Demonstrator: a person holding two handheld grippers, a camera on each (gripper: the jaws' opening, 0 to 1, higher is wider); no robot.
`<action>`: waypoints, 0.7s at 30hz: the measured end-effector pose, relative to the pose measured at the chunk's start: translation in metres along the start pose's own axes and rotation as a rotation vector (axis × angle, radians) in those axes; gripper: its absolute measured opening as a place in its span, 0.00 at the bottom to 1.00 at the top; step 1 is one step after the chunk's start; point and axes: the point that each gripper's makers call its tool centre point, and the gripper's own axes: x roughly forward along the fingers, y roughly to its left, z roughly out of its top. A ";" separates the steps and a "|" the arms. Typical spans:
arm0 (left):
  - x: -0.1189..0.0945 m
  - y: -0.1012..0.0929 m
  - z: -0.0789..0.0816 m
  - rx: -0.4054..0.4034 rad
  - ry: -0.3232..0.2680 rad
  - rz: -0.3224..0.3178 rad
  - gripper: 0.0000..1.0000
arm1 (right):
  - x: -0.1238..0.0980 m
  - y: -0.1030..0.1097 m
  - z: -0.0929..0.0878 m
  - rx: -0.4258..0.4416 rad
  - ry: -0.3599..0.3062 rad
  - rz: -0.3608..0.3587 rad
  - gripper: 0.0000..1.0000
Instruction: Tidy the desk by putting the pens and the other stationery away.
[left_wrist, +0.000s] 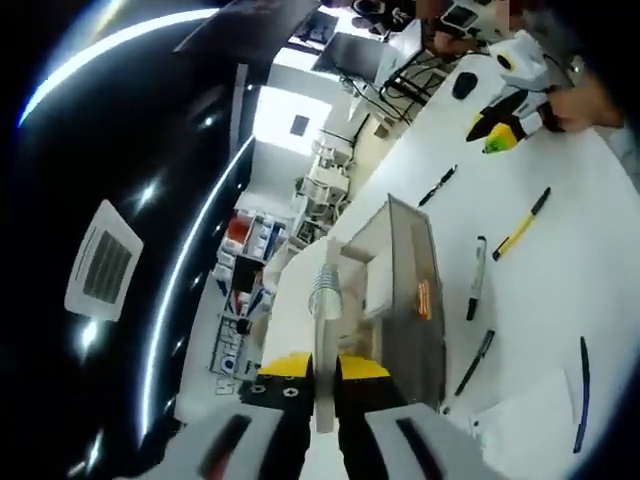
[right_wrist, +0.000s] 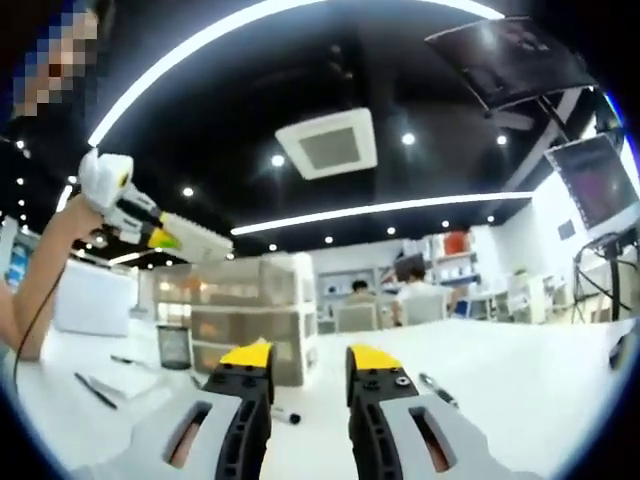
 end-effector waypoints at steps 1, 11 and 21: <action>0.001 -0.001 -0.001 -0.010 0.015 -0.020 0.08 | 0.000 0.000 0.000 0.001 -0.002 0.003 0.26; 0.025 -0.007 -0.032 -0.039 0.238 -0.127 0.08 | 0.003 0.000 -0.004 0.003 0.017 0.009 0.27; 0.026 -0.019 -0.025 0.010 0.306 -0.147 0.08 | 0.004 0.004 -0.003 0.016 0.019 0.030 0.27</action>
